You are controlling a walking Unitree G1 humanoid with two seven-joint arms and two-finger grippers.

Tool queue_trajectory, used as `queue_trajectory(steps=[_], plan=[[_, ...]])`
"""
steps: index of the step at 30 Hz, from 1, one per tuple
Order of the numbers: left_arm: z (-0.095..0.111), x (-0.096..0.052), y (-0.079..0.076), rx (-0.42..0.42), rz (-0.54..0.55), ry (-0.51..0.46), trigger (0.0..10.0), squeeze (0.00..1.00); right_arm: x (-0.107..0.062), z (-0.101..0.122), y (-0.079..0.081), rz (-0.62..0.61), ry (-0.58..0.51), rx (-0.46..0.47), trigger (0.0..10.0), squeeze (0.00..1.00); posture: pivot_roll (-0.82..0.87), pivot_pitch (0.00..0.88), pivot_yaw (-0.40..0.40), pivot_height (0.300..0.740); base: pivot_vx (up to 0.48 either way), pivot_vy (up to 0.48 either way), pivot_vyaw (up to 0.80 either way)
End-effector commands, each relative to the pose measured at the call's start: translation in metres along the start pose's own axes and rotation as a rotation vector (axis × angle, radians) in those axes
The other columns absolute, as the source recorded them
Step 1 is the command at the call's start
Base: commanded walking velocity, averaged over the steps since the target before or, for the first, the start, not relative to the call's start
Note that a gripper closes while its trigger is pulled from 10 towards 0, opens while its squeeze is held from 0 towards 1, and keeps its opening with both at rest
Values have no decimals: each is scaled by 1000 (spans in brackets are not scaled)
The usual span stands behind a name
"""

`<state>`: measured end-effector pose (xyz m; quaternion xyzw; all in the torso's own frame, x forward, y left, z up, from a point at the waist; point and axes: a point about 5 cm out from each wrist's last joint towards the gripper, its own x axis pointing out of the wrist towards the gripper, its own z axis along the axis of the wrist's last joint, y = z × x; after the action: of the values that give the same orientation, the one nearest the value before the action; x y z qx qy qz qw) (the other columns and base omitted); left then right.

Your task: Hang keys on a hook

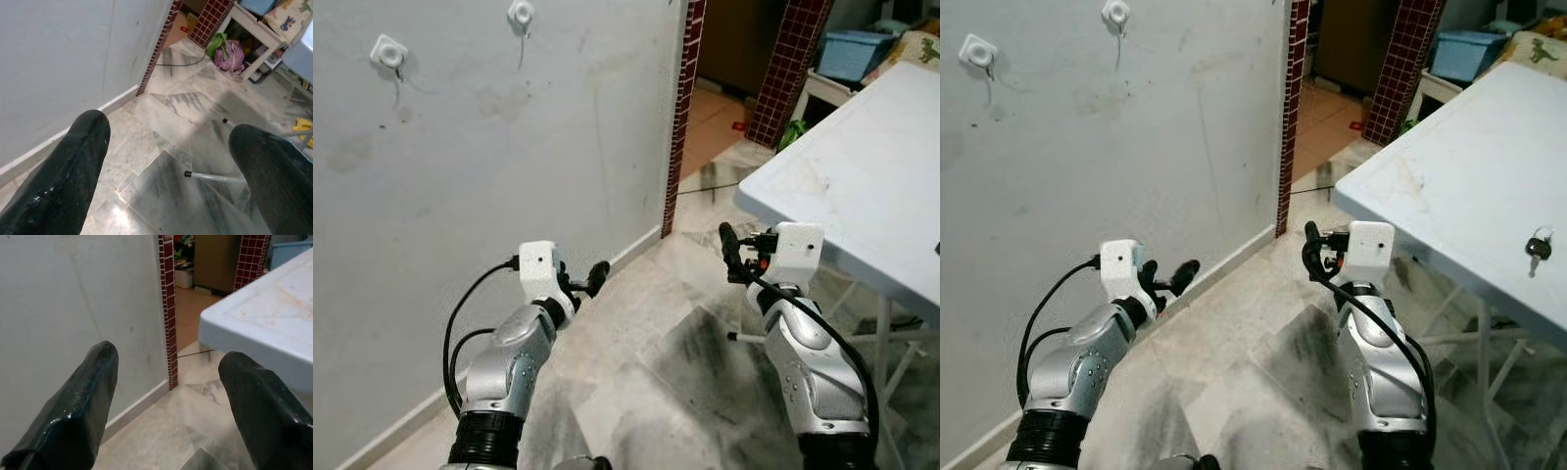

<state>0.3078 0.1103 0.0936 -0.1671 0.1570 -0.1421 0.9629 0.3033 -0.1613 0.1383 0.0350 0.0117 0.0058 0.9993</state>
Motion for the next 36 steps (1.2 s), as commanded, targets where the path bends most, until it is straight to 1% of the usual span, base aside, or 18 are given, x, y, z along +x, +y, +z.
queue_trajectory(steps=[1,10,14,19,25,26,27,28,29,30,31,33,36], plan=[[-1,1,-5,8,-18,13,10000,0,-1,4,-4,-21,-15,-5,10000,0,-40,124,57,740,0,349,0],[-1,1,-4,15,-23,19,10000,0,0,4,-3,-29,-19,-19,10000,0,-32,124,67,740,0,347,0],[1,1,-5,30,-29,9,10000,0,0,4,-3,-31,-19,-23,10000,0,-32,125,68,740,0,0,0],[4,2,-6,27,-29,-6,10000,0,1,4,-2,-30,-15,-25,10000,0,-33,125,66,740,0,0,0],[4,2,-9,42,-54,-14,10000,0,3,6,-1,-24,-16,-32,10000,0,-38,123,64,740,0,0,-772],[6,3,-9,93,-34,-29,10000,0,3,6,-1,-23,-18,-34,10000,0,-38,123,64,740,0,0,-788],[7,4,-9,155,17,-62,10000,0,3,7,-2,-26,-21,-41,10000,0,-42,116,62,740,0,0,-788],[7,5,-9,164,29,-70,10000,0,4,7,-2,-28,-23,-45,10000,0,-42,116,61,740,0,0,-788],[6,5,-10,147,9,-69,10000,0,4,7,-3,-29,-24,-46,10000,0,-42,116,61,740,0,0,-788],[5,5,-13,72,-64,-53,10000,0,3,7,-2,-27,-24,-46,10000,0,-42,116,61,740,0,0,-788],[5,5,-13,72,-64,-53,10000,0,3,7,-2,-27,-24,-46,10000,0,-42,116,61,740,0,0,-788],[4,4,-14,41,-66,-49,10000,0,3,7,-1,-25,-24,-48,10000,0,-48,116,61,740,0,0,-788],[3,4,-15,31,-81,-43,10000,0,3,7,-1,-23,-23,-51,10000,0,-48,114,60,740,0,0,-788]])
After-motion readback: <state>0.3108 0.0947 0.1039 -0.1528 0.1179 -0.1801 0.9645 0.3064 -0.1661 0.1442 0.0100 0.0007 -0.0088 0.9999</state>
